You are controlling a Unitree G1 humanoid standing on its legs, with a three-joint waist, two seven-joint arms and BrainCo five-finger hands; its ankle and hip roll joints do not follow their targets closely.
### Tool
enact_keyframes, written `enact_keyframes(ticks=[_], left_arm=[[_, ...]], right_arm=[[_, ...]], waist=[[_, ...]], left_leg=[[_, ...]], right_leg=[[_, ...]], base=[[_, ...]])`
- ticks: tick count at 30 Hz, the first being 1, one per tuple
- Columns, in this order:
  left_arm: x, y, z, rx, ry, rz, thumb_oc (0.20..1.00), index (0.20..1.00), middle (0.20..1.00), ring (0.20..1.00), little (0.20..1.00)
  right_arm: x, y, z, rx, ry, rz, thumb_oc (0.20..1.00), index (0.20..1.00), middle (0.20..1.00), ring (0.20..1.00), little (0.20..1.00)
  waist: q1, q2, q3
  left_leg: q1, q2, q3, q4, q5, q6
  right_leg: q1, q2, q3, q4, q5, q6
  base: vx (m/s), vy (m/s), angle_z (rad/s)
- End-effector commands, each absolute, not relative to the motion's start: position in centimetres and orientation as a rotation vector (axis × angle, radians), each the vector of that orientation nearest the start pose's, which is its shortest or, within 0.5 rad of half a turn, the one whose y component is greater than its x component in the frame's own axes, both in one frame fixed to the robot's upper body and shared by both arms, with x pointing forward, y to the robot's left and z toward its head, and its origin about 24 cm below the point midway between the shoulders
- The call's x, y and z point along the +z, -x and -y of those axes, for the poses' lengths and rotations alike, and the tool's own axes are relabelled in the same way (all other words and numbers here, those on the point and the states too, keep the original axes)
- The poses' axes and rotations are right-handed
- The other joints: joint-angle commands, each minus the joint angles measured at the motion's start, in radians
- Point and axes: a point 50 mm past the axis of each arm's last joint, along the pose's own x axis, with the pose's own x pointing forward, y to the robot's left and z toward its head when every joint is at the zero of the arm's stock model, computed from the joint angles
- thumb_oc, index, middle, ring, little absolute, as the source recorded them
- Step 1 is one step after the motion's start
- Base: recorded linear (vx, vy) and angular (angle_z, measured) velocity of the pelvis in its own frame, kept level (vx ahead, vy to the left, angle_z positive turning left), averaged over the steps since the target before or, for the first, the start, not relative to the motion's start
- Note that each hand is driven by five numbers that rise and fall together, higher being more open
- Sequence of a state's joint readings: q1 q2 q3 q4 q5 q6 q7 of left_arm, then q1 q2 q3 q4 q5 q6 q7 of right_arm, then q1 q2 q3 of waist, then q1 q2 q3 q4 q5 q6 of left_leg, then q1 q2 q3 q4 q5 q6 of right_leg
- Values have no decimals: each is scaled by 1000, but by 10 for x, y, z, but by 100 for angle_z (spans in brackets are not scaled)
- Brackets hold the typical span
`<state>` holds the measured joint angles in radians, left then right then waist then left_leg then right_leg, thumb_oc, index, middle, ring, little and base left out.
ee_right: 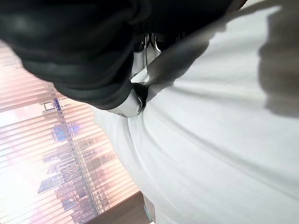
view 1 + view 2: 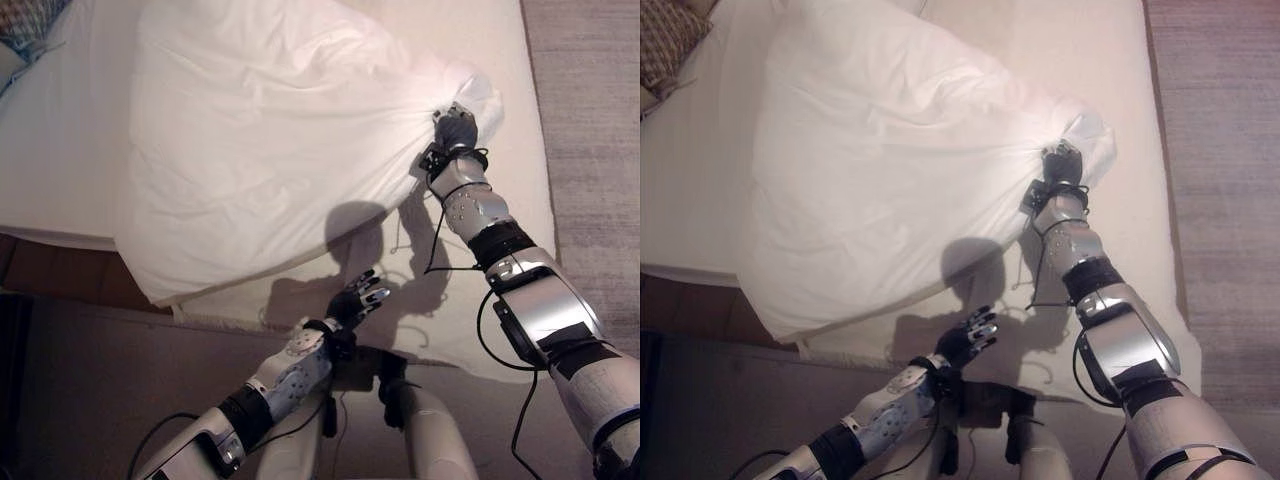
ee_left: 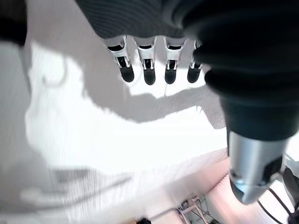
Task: Make the bed
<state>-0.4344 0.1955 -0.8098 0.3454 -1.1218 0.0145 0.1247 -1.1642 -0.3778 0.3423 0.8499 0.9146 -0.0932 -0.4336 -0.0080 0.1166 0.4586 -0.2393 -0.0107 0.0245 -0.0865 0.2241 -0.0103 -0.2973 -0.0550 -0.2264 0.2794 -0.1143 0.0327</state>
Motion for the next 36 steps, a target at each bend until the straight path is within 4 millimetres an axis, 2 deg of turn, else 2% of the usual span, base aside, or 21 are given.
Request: enact_keyframes(ticks=[1,3,7,9,12,15,16,17,20,23,28,36], left_arm=[[13,-252,13,-567,712,-600,1000,1000,1000,1000,1000],[16,-256,16,-525,797,-622,1000,1000,1000,1000,1000],[30,-276,17,-382,988,-593,1000,1000,1000,1000,1000],[57,-302,2,-252,1078,-439,1000,1000,1000,1000,1000],[76,-319,4,-168,1202,-414,1000,1000,1000,1000,1000],[89,-341,-15,-31,1265,-347,1000,1000,1000,1000,1000],[90,-341,-16,-30,1266,-345,1000,1000,1000,1000,1000],[97,-351,-25,25,1277,-306,1000,1000,1000,1000,1000],[114,-363,-41,81,1287,-222,1000,1000,1000,1000,1000],[120,-367,-51,117,1284,-182,1000,1000,1000,1000,1000],[132,-374,-81,227,1321,-61,1000,1000,1000,1000,1000],[122,-373,-109,364,1319,-22,1000,1000,1000,1000,1000]], right_arm=[[271,-405,141,-95,-333,380,200,200,200,200,200],[260,-404,137,-84,-344,357,200,200,200,200,200],[240,-401,134,-84,-370,313,200,200,200,200,200],[229,-396,137,-90,-360,307,200,200,200,200,200],[215,-390,134,-86,-376,288,200,200,200,200,200],[202,-385,132,-85,-409,268,200,200,200,200,200],[202,-385,132,-84,-408,268,200,200,200,200,200],[195,-383,131,-85,-429,257,200,200,200,200,200],[185,-378,129,-91,-457,241,200,200,200,200,200],[181,-376,132,-103,-471,239,200,200,200,200,200],[165,-370,139,-151,-519,221,200,200,200,200,200],[140,-358,145,-210,-623,185,200,200,200,200,200]], waist=[[-45,-60,-138],[-51,-66,-150],[-54,-84,-169],[-50,-92,-168],[-51,-107,-171],[-46,-123,-175],[-47,-123,-174],[-46,-129,-175],[-43,-139,-178],[-41,-142,-179],[-36,-151,-188],[-30,-156,-212]], left_leg=[[121,-65,51,-1,-159,-15],[127,-62,56,-1,-163,-14],[136,-56,60,-1,-166,-14],[142,-54,57,-1,-169,-12],[141,-51,61,-1,-170,-10],[146,-45,66,-1,-174,-9],[146,-45,67,-1,-174,-9],[148,-42,70,-1,-176,-9],[150,-38,73,-1,-177,-12],[151,-36,71,-1,-178,-13],[162,-35,66,-1,-185,-14],[185,-33,59,-1,-195,-18]], right_leg=[[102,-30,100,-243,172,89],[106,-26,103,-246,172,89],[111,-22,109,-244,171,88],[114,-22,106,-237,165,87],[106,-19,110,-229,167,87],[105,-14,114,-224,163,86],[105,-14,115,-224,163,86],[104,-11,118,-222,163,86],[104,-8,117,-220,161,85],[105,-6,113,-217,159,85],[117,-5,104,-215,155,84],[145,-3,95,-222,147,82]], base=[[15,-22,-9],[5,-31,-12],[1,-44,-5],[-19,-61,-2],[-18,-45,-1],[2,-32,-3],[-4,-33,-3],[0,0,0],[-2,-35,-1],[-5,-21,-2],[0,-7,0],[3,-9,0]])
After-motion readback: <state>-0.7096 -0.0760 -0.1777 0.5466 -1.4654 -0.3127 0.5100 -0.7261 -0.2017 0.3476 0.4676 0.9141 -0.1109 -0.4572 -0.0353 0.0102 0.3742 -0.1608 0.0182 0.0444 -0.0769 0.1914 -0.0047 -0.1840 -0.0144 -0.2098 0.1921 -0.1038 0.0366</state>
